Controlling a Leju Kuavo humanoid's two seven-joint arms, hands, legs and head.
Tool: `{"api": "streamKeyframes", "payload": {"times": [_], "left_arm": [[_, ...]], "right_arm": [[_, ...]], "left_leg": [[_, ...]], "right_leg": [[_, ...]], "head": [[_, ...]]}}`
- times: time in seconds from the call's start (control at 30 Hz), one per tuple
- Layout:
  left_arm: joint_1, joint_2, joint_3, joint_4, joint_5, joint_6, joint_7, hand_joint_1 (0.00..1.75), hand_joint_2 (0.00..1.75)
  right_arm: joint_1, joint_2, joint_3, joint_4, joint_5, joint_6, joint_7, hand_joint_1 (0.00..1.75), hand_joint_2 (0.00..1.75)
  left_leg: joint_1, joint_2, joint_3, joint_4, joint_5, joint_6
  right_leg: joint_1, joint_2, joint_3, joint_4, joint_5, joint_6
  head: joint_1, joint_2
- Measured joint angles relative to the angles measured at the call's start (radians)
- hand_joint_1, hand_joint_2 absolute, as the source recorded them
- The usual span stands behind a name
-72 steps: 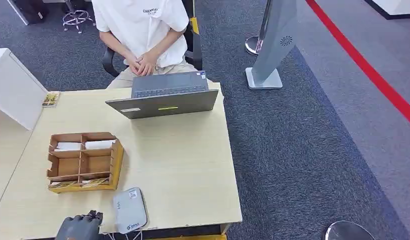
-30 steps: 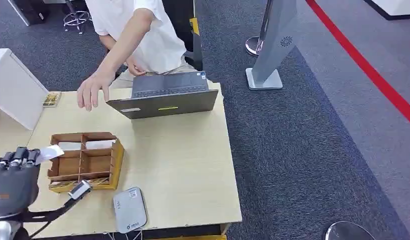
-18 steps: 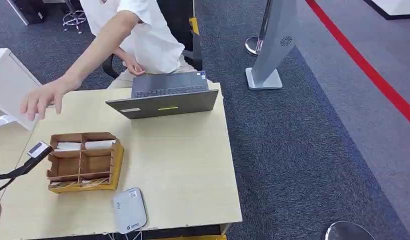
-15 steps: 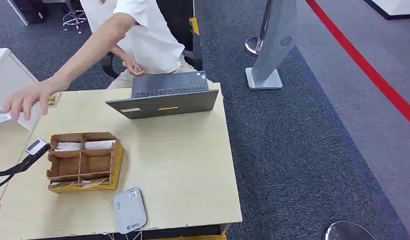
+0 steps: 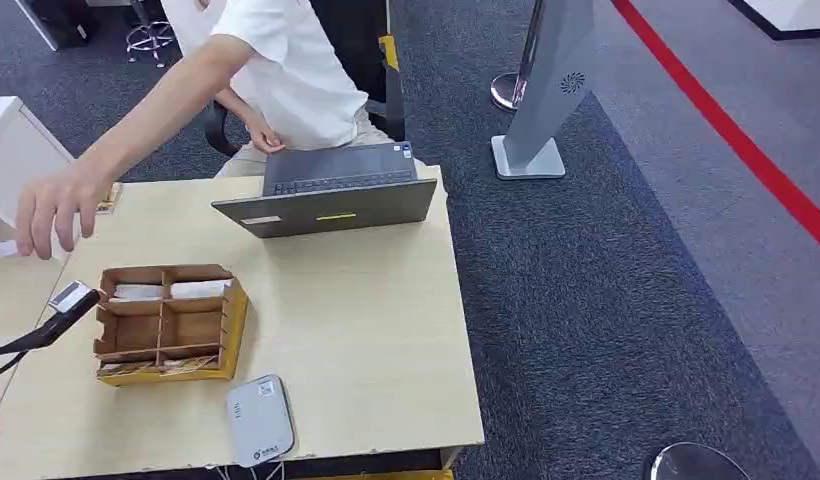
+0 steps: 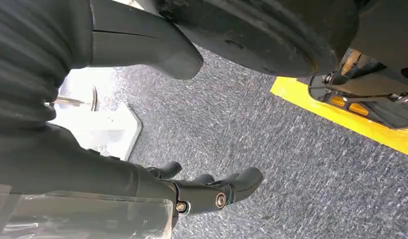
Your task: Pass the card to the sensor for recognition and then transmit it.
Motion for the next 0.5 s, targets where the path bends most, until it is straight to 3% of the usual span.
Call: {"api": "streamKeyframes", "payload": {"times": [0.5], "left_arm": [[0.002,0.001,0.0,0.004,0.016,-0.026,0.003,0.0,1.75]], "right_arm": [[0.0,0.0,0.0,0.0,0.0,-0.002,-0.002,0.0,1.75]], "left_leg": [[0.0,0.0,0.0,0.0,0.0,0.0]], "right_leg": [[0.0,0.0,0.0,0.0,0.0,0.0]], "head": [[0.0,0.0]]}}
